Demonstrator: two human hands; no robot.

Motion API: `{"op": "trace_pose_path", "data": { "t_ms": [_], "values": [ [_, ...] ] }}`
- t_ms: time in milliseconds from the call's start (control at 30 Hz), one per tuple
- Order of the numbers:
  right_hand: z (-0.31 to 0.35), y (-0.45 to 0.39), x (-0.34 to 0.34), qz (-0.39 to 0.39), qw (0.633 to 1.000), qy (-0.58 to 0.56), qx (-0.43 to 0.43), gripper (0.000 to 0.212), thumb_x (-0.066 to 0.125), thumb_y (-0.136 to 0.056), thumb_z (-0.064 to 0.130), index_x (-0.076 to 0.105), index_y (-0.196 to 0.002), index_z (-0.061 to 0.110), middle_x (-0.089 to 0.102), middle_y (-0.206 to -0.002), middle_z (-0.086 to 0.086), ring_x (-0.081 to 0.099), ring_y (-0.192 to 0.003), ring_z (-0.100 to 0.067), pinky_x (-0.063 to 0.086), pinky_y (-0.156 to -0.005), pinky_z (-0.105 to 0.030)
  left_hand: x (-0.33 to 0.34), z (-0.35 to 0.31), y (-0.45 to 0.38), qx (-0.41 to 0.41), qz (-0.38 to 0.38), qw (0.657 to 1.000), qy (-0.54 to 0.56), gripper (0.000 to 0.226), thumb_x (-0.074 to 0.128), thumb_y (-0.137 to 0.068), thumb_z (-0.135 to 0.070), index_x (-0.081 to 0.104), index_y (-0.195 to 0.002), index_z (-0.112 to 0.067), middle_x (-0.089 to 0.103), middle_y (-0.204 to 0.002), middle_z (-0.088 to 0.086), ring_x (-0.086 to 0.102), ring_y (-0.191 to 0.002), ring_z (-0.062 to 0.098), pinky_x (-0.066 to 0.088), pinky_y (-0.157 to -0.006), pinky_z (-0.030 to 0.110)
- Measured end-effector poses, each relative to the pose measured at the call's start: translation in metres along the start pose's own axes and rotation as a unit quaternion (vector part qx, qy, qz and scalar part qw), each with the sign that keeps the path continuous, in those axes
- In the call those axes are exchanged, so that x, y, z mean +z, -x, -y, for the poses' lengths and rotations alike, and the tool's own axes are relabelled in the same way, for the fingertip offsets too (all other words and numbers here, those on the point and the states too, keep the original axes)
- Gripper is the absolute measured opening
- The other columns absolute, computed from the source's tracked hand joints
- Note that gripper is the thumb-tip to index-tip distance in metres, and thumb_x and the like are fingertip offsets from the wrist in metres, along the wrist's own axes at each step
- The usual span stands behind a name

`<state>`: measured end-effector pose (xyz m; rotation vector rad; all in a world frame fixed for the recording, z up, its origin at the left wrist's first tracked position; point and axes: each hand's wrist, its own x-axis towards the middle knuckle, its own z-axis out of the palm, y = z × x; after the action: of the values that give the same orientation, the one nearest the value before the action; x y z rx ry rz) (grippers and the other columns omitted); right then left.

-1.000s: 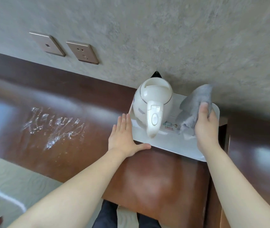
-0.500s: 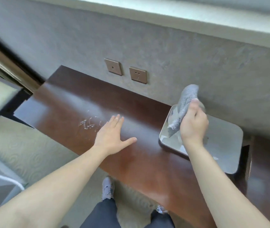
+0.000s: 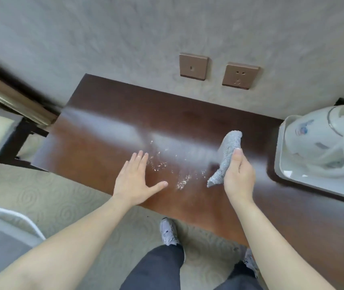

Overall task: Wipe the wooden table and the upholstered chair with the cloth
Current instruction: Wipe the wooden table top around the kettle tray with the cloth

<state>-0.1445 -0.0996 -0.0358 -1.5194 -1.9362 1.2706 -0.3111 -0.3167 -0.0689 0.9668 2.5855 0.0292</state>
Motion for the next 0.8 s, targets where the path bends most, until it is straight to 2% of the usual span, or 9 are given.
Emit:
{"op": "trace_pose_path", "data": {
  "t_ms": [133,200,267,367,467,533,633,733,800],
  "values": [
    [-0.001,-0.001,0.021,-0.054,0.998,-0.003,0.023,0.055,0.019,-0.097,0.057,0.057,-0.091,0.018,0.066,-0.089,-0.01,0.061,-0.093,-0.036,0.045,-0.081,-0.043,0.011,0.041,-0.023,-0.003,0.006,1.0,0.004,0.132,0.022,-0.062,-0.104,0.004,-0.161,-0.019,-0.002,-0.169,0.001,-0.004,-0.155,0.017,0.007,-0.127,0.041],
    [-0.004,-0.007,0.024,-0.078,0.997,0.019,0.012,0.057,0.019,-0.098,0.055,0.061,-0.1,0.017,0.068,-0.101,-0.01,0.06,-0.106,-0.036,0.042,-0.089,-0.043,0.018,0.054,-0.035,-0.005,0.012,1.0,-0.005,0.13,0.017,-0.06,-0.105,-0.001,-0.161,-0.024,-0.009,-0.169,0.001,-0.01,-0.155,0.018,0.002,-0.126,0.046],
    [-0.007,-0.011,0.018,-0.101,0.992,0.071,-0.018,0.063,0.02,-0.1,0.053,0.058,-0.132,0.015,0.058,-0.139,-0.008,0.041,-0.14,-0.026,0.031,-0.11,-0.04,0.028,0.059,-0.041,-0.002,0.007,1.0,-0.022,0.125,0.015,-0.06,-0.105,-0.004,-0.16,-0.032,-0.012,-0.169,0.001,-0.013,-0.154,0.022,-0.006,-0.123,0.054],
    [-0.015,-0.02,0.011,-0.122,0.979,0.121,-0.106,0.058,0.024,-0.103,0.047,0.045,-0.147,0.015,0.042,-0.153,-0.001,0.018,-0.141,-0.003,0.016,-0.122,-0.039,0.051,0.062,-0.047,-0.007,0.001,1.0,-0.03,0.123,0.014,-0.059,-0.105,-0.006,-0.159,-0.037,-0.013,-0.168,-0.001,-0.016,-0.154,0.023,-0.007,-0.119,0.064],
    [-0.032,-0.027,0.005,-0.164,0.97,0.151,-0.099,0.054,0.027,-0.105,0.04,0.052,-0.141,0.008,0.05,-0.148,-0.01,0.033,-0.144,-0.023,0.023,-0.119,-0.038,0.07,0.063,-0.05,-0.009,-0.023,0.999,-0.041,0.125,0.016,-0.061,-0.104,-0.002,-0.16,-0.03,-0.005,-0.169,0.001,-0.012,-0.155,0.024,0.0,-0.117,0.07],
    [-0.045,-0.032,-0.001,-0.229,0.96,0.144,-0.068,0.066,0.024,-0.103,0.048,0.062,-0.123,-0.003,0.063,-0.129,-0.024,0.053,-0.126,-0.043,0.038,-0.108,-0.045,0.078,0.065,-0.051,-0.009,-0.046,0.998,-0.05,0.125,0.016,-0.064,-0.103,0.003,-0.16,-0.025,0.003,-0.169,0.003,-0.005,-0.155,0.027,0.003,-0.115,0.072],
    [-0.057,-0.032,-0.003,-0.285,0.945,0.146,-0.068,0.081,0.018,-0.1,0.061,0.062,-0.119,-0.003,0.066,-0.12,-0.027,0.059,-0.114,-0.047,0.046,-0.097,-0.05,0.083,0.065,-0.053,-0.006,-0.065,0.996,-0.061,0.123,0.017,-0.066,-0.103,0.009,-0.16,-0.024,0.007,-0.168,0.004,-0.001,-0.155,0.028,0.005,-0.114,0.074],
    [-0.063,-0.024,0.015,-0.244,0.942,0.188,-0.132,0.054,0.029,-0.106,0.039,0.053,-0.139,0.002,0.056,-0.14,-0.02,0.048,-0.134,-0.038,0.037,-0.113,-0.048,0.085,0.064,-0.055,-0.006,-0.073,0.995,-0.063,0.122,0.019,-0.066,-0.103,0.011,-0.16,-0.026,0.008,-0.168,0.004,0.0,-0.155,0.028,0.005,-0.115,0.074],
    [-0.07,-0.018,0.037,-0.125,0.964,0.204,-0.118,0.052,0.029,-0.105,0.033,0.043,-0.146,0.004,0.043,-0.151,-0.018,0.032,-0.145,-0.033,0.024,-0.12,-0.049,0.086,0.065,-0.056,-0.005,-0.078,0.995,-0.06,0.122,0.019,-0.065,-0.104,0.011,-0.16,-0.027,0.008,-0.168,0.004,-0.001,-0.155,0.028,0.004,-0.115,0.073]
  ]
}}
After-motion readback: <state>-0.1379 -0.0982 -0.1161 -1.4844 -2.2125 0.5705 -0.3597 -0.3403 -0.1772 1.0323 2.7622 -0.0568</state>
